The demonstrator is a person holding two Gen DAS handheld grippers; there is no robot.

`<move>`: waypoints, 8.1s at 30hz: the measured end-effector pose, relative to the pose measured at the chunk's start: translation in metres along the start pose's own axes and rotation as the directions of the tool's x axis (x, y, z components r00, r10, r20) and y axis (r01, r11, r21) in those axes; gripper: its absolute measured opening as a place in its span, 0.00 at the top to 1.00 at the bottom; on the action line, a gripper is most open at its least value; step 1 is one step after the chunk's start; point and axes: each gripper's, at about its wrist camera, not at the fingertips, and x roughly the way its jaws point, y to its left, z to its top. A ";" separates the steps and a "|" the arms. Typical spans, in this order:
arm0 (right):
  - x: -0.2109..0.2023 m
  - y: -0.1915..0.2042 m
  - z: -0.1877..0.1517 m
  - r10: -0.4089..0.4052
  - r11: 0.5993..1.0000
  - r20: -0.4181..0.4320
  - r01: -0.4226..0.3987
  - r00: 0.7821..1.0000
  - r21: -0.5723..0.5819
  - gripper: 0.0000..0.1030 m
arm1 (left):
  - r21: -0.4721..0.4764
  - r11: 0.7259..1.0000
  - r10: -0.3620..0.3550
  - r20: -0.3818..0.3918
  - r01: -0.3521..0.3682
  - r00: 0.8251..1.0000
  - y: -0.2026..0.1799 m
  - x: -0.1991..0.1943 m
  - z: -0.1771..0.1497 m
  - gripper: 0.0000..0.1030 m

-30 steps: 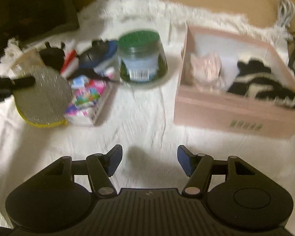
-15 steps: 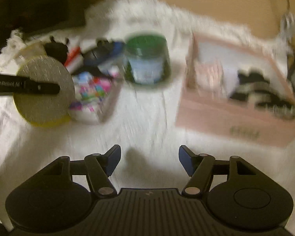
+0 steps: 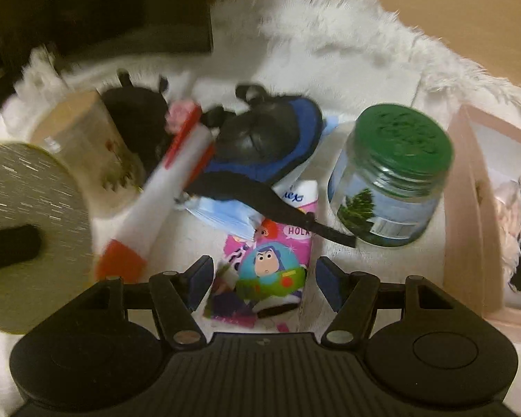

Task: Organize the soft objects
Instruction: 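Grasp the Kleenex tissue pack with the right gripper while the left gripper holds the sponge, then carry the tissue pack into the pink box with the right gripper while the left drops the sponge there, then grasp the white foam rocket with red fins with the left gripper, then grasp the black plush toy with the right gripper while the left gripper holds the rocket, then lower the rocket into the pink box with the left gripper while the right places the plush there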

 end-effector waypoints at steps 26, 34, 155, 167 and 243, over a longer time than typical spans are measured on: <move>-0.157 -0.113 0.027 0.103 0.987 0.216 -0.126 0.971 0.095 0.84 | 0.113 0.990 -0.101 0.149 0.085 0.984 -0.062 0.002 0.088 0.82; -0.095 -0.096 -0.021 0.185 0.963 0.113 -0.204 0.976 0.179 0.72 | 0.031 0.997 -0.066 0.035 0.065 0.997 -0.036 0.015 0.054 0.82; 0.006 0.040 0.147 0.384 0.907 -0.040 -0.368 0.923 0.206 0.35 | 0.054 0.996 0.076 -0.051 -0.073 0.996 0.021 -0.011 -0.014 0.69; 0.101 0.095 0.175 0.307 0.928 -0.193 -0.249 0.932 0.275 0.20 | -0.092 0.988 0.133 0.104 -0.124 0.986 0.093 -0.077 0.019 0.69; -0.083 -0.285 -0.021 -0.015 0.843 0.212 -0.102 0.977 0.528 0.25 | 0.269 0.939 -0.138 -0.276 0.214 0.951 -0.250 0.157 0.015 0.78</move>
